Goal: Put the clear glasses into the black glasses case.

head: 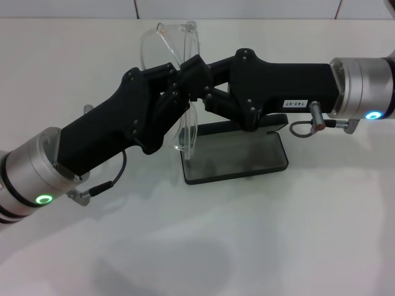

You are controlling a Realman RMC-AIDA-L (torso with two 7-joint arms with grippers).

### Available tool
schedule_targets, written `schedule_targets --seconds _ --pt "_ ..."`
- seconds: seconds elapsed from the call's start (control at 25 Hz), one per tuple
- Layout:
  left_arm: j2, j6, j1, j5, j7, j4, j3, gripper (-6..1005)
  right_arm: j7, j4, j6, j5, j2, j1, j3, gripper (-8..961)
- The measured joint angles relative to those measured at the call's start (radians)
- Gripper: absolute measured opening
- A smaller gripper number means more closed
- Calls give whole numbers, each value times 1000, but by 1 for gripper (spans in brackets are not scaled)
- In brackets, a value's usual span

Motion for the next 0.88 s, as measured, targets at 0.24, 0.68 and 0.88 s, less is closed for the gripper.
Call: schedule_targets --seconds 0.24,0.68,0.88 --pt "10 42 3 21 0 7 5 82 0 0 11 3 -7 -6 8 52" --pt "212 126 114 68 -52 26 7 86 342 -651 -36 -102 -98 -274 69 53" --pt "273 109 166 80 -47 29 3 92 689 -1234 -116 -500 -92 -377 120 55"
